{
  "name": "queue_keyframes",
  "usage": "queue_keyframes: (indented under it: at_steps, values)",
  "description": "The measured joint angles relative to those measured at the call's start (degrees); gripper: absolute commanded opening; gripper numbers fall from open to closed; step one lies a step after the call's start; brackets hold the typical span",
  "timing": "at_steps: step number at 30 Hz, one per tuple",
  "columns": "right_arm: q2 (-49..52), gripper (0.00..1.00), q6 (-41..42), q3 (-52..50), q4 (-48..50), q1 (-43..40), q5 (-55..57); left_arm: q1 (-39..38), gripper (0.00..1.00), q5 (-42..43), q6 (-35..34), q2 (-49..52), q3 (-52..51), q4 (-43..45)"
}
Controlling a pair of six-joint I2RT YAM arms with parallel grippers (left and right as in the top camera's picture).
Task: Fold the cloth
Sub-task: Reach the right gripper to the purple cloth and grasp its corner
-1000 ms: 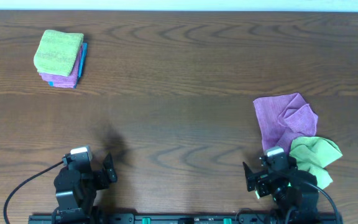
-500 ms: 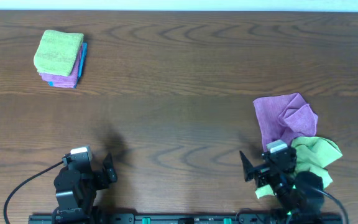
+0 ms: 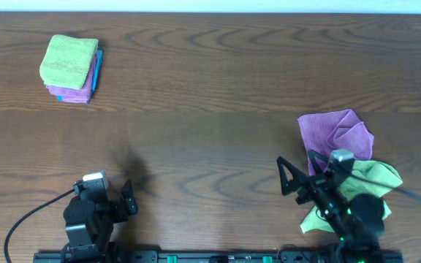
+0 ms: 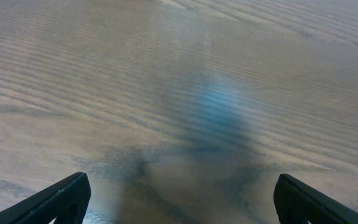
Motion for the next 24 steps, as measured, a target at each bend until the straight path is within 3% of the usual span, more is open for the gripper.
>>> queue_keyframes:
  at_steps: [5,12,18,24]
  values:
    - [19.4,0.99,1.2,5.2,1.0,0.0,2.8,0.0,0.95,0.0,0.0,-0.1,0.0,0.0]
    - [40.8,0.99,-0.4,24.2,-9.7,0.0,7.5,0.0,0.95,0.0,0.0,-0.1,0.0,0.0]
    - [52.8,0.99,-3.0,36.5,-22.0,-1.2,19.1,0.0,0.95,0.0,0.0,-0.1,0.0,0.0]
    - [56.7,0.99,-7.6,42.4,-24.3,-6.6,25.7,0.0,0.95,0.0,0.0,-0.1,0.0,0.0]
